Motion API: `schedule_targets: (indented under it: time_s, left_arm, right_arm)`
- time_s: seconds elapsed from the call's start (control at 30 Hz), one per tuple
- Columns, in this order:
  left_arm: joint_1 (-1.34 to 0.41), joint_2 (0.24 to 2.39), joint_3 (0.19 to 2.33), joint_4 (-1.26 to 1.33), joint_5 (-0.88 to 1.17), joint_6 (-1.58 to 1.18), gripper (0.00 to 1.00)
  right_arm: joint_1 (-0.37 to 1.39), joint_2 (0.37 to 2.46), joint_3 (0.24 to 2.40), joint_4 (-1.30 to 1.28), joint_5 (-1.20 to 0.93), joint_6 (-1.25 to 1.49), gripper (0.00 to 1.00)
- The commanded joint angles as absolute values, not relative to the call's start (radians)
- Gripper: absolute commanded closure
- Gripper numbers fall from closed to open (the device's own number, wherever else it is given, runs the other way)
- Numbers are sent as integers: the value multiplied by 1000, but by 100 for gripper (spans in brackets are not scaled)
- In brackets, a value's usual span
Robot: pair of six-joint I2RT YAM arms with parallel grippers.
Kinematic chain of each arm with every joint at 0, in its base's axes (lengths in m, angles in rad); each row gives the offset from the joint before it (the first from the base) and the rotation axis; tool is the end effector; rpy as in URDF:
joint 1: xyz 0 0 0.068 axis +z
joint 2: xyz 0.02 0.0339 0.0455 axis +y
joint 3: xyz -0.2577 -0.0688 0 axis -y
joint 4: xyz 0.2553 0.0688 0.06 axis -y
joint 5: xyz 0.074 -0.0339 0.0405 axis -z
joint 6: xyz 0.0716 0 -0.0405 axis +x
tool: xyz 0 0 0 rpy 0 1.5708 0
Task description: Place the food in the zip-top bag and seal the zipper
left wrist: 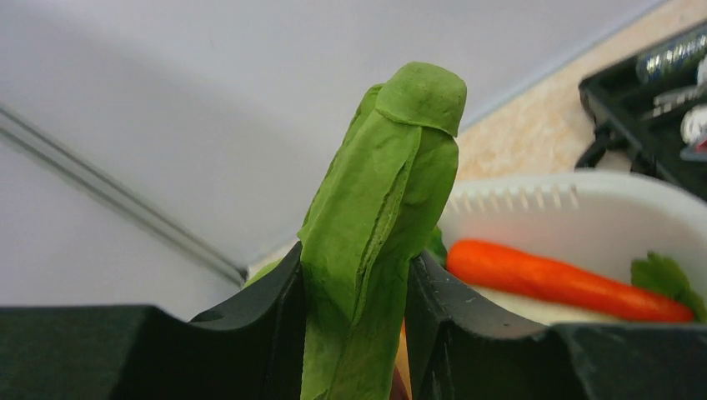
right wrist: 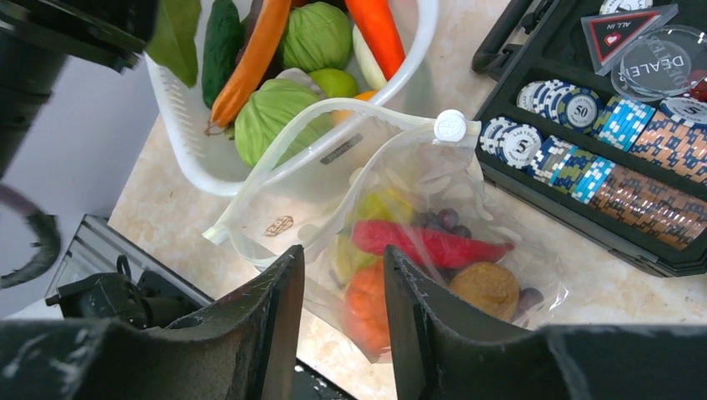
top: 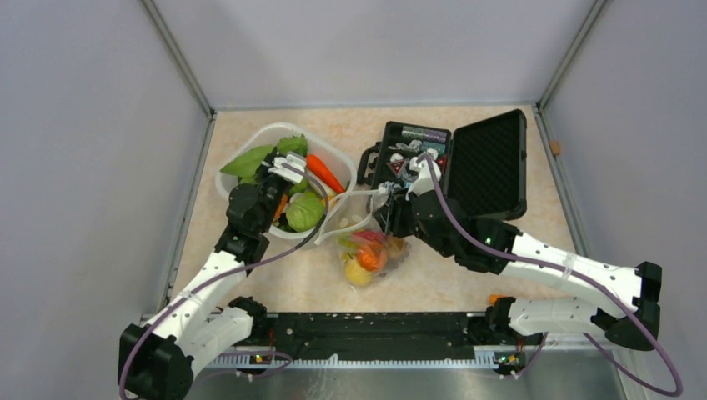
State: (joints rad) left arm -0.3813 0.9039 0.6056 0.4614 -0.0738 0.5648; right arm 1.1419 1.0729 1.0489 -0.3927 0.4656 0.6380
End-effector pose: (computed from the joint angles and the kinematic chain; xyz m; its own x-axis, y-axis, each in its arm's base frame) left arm 0.2486 -0.0940 0.3219 0.2898 0.4589 -0.8399 0.1758 0.8371 0.5180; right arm 0.1456 0.2411 0.3379 -0.5175 0.1480 -0.8428 -0.4154 0.8176 0.3987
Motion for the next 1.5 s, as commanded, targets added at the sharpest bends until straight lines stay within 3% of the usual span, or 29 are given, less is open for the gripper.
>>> schedule_targets:
  time_s: [0.0, 0.1, 0.2, 0.4, 0.7, 0.93, 1.1, 1.47]
  left_arm:
    - [-382, 899, 550, 405, -169, 498, 76]
    - [-382, 889, 546, 390, -173, 465, 47]
    - [-380, 867, 557, 378, -151, 438, 31]
    - [-381, 775, 577, 353, -68, 390, 19]
    - [-381, 677, 595, 297, -47, 361, 15]
    - [-379, 761, 623, 349, -36, 309, 12]
    - [-380, 794, 653, 387, 19, 274, 12]
    - [-363, 778, 680, 348, -254, 271, 6]
  right_arm:
    - [1136, 1062, 1103, -375, 474, 617, 55]
    - [1117, 1095, 1142, -388, 456, 610, 43]
    - [1085, 1137, 1191, -411, 450, 600, 40]
    - [1018, 1212, 1246, -424, 385, 640, 40]
    - [1010, 1316, 1303, -510, 372, 672, 40]
    - [1000, 1273, 1274, -523, 433, 708, 40]
    - [952, 1266, 1238, -462, 357, 754, 40]
    - [953, 1275, 1242, -495, 199, 710, 41]
